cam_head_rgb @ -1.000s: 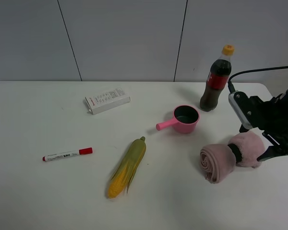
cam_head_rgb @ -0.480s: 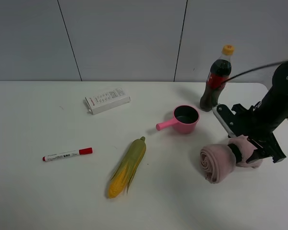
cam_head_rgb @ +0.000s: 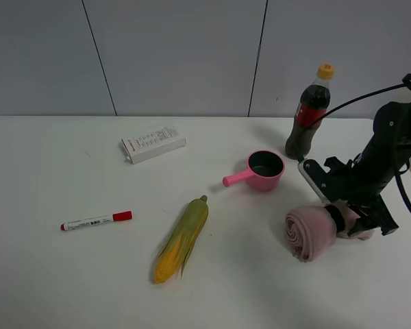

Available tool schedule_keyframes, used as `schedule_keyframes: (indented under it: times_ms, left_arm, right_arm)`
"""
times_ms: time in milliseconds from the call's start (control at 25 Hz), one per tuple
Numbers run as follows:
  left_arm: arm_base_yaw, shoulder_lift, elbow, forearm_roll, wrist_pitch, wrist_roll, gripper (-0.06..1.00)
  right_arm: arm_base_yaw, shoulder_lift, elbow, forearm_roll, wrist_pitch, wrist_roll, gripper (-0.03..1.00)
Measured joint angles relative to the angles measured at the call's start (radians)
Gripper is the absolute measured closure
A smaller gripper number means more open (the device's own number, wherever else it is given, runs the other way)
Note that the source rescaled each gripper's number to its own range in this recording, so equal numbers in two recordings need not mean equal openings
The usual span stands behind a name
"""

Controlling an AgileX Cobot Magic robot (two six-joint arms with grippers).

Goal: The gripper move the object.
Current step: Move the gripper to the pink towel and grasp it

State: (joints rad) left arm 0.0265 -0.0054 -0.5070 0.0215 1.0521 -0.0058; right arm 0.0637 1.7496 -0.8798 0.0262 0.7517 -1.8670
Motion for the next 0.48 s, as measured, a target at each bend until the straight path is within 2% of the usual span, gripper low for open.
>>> schedule_keyframes:
  times_ms: [240, 320, 360, 480]
  left_arm:
    - [0.0, 0.0, 0.0, 0.0, 0.0, 0.0, -0.06]
    - [0.0, 0.0, 0.0, 0.0, 0.0, 0.0, -0.06]
    - [0.0, 0.0, 0.0, 0.0, 0.0, 0.0, -0.06]
    - [0.0, 0.0, 0.0, 0.0, 0.0, 0.0, -0.06]
  right_arm:
    - [0.0, 0.035, 0.0, 0.003, -0.037, 0.0, -0.03]
    - [0.0, 0.036, 0.0, 0.003, -0.039, 0.0, 0.04]
    - [0.0, 0.036, 0.0, 0.003, -0.041, 0.0, 0.15]
    - [0.0, 0.036, -0.003, 0.003, -0.043, 0.0, 0.64]
